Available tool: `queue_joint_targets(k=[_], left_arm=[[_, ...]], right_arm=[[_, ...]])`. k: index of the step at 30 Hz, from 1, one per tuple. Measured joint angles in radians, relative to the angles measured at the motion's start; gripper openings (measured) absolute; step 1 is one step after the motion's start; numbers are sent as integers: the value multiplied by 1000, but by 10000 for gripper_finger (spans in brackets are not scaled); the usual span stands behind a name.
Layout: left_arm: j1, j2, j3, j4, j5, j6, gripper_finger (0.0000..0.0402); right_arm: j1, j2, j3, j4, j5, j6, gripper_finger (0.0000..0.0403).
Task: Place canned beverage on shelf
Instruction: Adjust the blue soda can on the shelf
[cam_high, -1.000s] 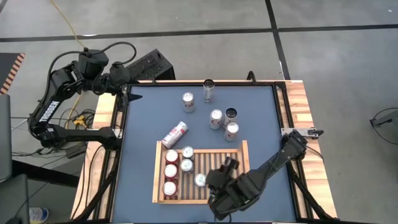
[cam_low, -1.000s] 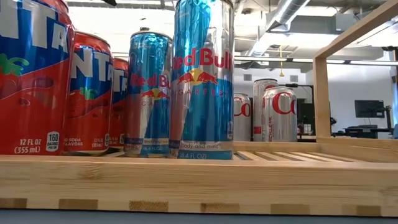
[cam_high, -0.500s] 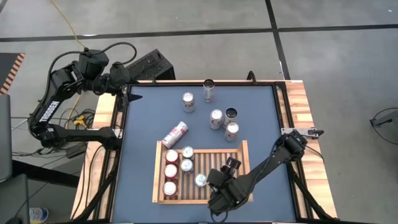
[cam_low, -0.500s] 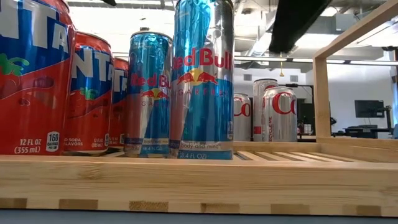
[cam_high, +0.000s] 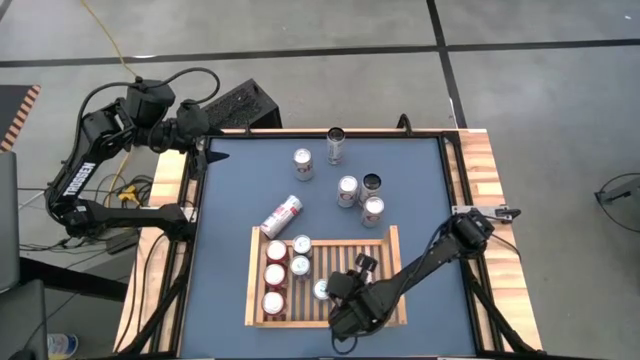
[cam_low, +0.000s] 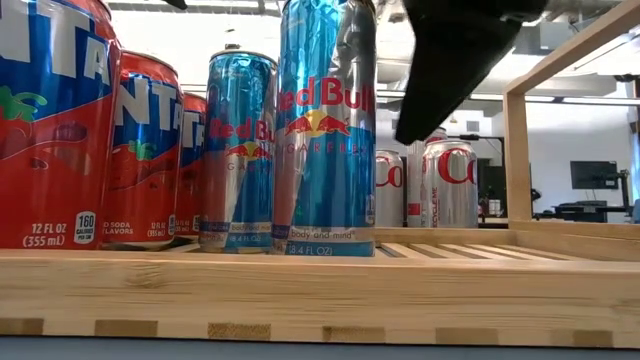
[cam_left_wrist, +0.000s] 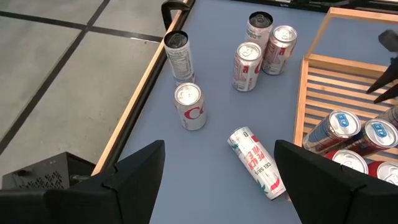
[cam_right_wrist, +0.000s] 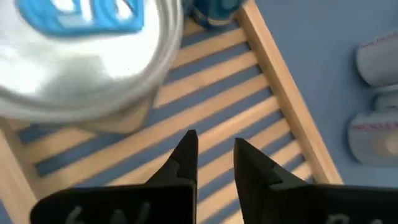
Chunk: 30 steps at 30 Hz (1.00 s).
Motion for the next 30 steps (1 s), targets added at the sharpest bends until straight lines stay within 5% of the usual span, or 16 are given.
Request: queue_joint_targets(k=[30], left_arm=[[0, 0, 0, 0, 0, 0, 291]], right_arm=[[-61, -2, -66, 277, -25, -196, 71]])
